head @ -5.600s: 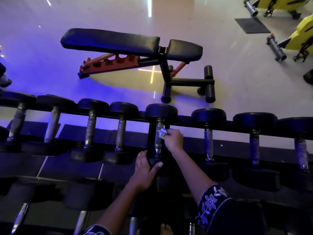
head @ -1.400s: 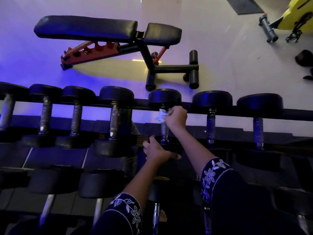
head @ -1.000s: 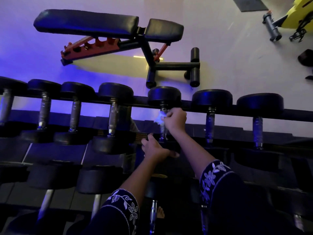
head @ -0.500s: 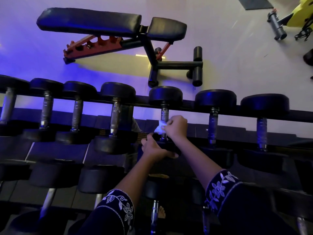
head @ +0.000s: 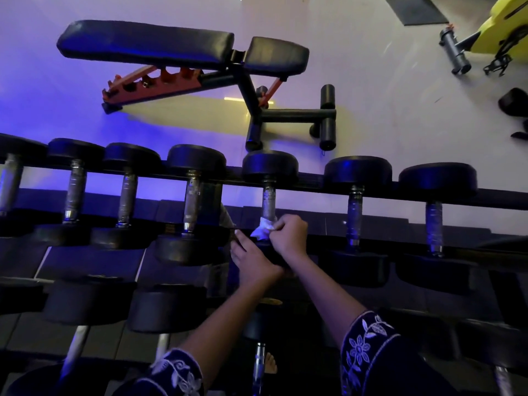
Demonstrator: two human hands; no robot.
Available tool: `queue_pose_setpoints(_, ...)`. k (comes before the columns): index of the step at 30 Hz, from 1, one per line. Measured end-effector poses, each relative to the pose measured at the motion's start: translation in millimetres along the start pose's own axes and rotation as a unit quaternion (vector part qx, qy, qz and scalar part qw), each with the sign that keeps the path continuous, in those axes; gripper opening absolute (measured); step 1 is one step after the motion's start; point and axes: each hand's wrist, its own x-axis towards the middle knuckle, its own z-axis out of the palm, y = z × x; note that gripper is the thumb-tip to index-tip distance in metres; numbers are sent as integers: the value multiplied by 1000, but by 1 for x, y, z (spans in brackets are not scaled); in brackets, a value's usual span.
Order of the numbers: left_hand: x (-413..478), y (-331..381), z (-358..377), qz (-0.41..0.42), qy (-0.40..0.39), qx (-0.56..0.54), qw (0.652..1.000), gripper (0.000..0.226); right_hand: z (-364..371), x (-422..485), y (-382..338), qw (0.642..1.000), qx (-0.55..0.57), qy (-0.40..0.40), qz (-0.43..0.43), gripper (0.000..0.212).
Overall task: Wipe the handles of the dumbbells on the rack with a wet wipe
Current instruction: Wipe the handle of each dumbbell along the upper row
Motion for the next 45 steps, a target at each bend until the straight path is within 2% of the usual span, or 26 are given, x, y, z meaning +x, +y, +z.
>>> queue_pose_setpoints(2, -4, -2, 13, 21, 50, -14, 998, 148, -2, 11, -9, 1000, 17, -4, 20, 24)
queue_pose_setpoints(5, 1, -8, 17, 35, 80, -5, 996, 146, -7, 40, -28, 999, 46, 17, 17, 22)
queue_pose_setpoints(8, 4, -12, 11, 44, 76, 13, 996, 146, -8, 54, -40, 997, 73, 23, 28, 30)
queue_pose_setpoints(10, 6, -15, 3, 42, 63, 22, 997, 147, -6, 50, -38, 997, 70, 16, 29, 26)
queue_pose_setpoints(15, 10, -17, -8, 21, 38, 10, 999, 147, 5, 8, -11, 1000, 16, -16, 5, 25)
queue_pose_setpoints(19, 8, -15, -6, 18, 41, -4, 999, 147, 4, 21, -25, 1000, -8, -17, 5, 27)
queue_pose_setpoints(23, 10, -17, -7, 25, 33, 0, 999, 146, -2, 46, -49, 998, 50, 21, 24, 20)
queue_pose_setpoints(26, 9, -15, -9, 24, 29, 0, 999, 145, 0, 47, -49, 997, 71, 30, 30, 25)
queue_pose_setpoints(34, 10, -18, -9, 32, 24, -8, 999, 144, 10, 9, -21, 1000, -15, -11, 6, 38)
queue_pose_setpoints(36, 9, -18, -10, 32, 23, -1, 999, 143, 8, 22, -33, 1000, 4, -2, 17, 40)
queue_pose_setpoints(42, 9, -18, -12, 36, 18, 3, 999, 142, 16, 27, -35, 992, 108, 62, 16, 26)
queue_pose_setpoints(45, 9, -18, -12, 35, 15, 5, 999, 142, 16, 10, -14, 992, 112, 46, 29, 25)
